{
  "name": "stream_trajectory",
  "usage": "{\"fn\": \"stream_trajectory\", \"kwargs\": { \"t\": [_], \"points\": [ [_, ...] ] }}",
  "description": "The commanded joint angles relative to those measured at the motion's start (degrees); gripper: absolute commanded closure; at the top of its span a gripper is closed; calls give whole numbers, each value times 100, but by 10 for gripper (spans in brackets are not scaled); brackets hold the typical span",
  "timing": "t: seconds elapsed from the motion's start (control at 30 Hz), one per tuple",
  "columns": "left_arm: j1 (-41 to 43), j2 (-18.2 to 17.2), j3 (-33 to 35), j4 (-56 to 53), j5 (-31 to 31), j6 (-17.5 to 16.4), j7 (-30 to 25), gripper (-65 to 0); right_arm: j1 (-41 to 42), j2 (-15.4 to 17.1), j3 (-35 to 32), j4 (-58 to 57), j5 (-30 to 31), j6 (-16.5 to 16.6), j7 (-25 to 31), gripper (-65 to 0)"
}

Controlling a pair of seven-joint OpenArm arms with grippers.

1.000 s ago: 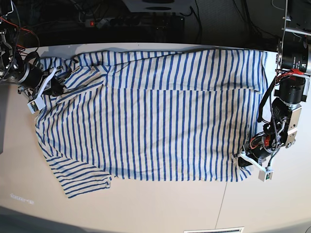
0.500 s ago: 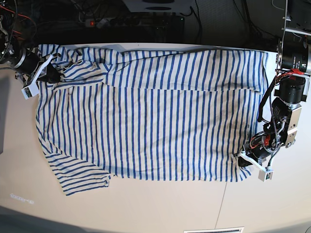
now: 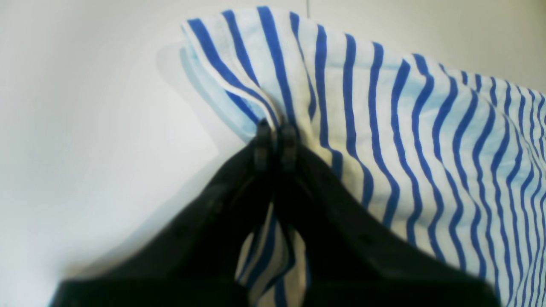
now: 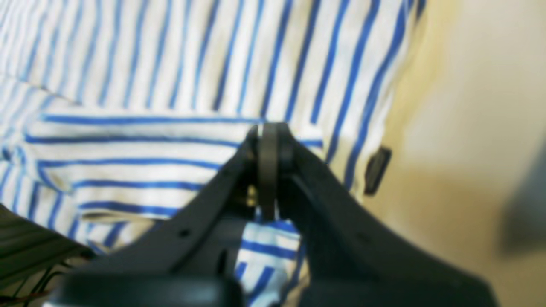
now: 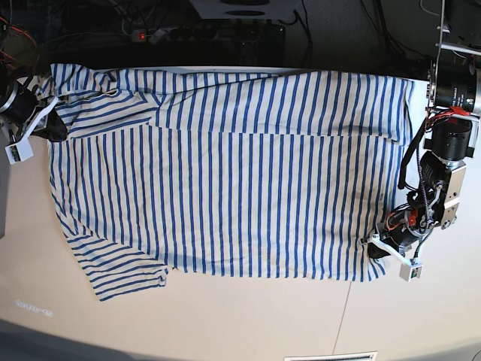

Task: Fold the T-shirt properly
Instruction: 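Move the right gripper to the other hem corner and grasp it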

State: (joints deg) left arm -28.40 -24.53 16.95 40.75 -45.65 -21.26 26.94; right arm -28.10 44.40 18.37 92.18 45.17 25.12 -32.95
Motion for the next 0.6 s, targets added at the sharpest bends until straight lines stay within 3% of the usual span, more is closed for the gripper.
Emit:
{"fn": "stream_trajectory", "kwargs": {
  "t": [0.0,0.27,0.4,0.57],
  "points": [
    [-138,-22,-9,52,11,-107,11,0,11,116,127,151,74,363,59,0],
    [-138,-22,-9,52,13,-107,33,0,225,114,549,439,127,358,15,0],
    [-136,-7,-9,52,13,-107,37,0,986,160,662,247,-208,341,61,0],
    [-122,26,-4,52,35,-107,175,0,2280,225,662,-828,-299,339,223,0]
  ]
}}
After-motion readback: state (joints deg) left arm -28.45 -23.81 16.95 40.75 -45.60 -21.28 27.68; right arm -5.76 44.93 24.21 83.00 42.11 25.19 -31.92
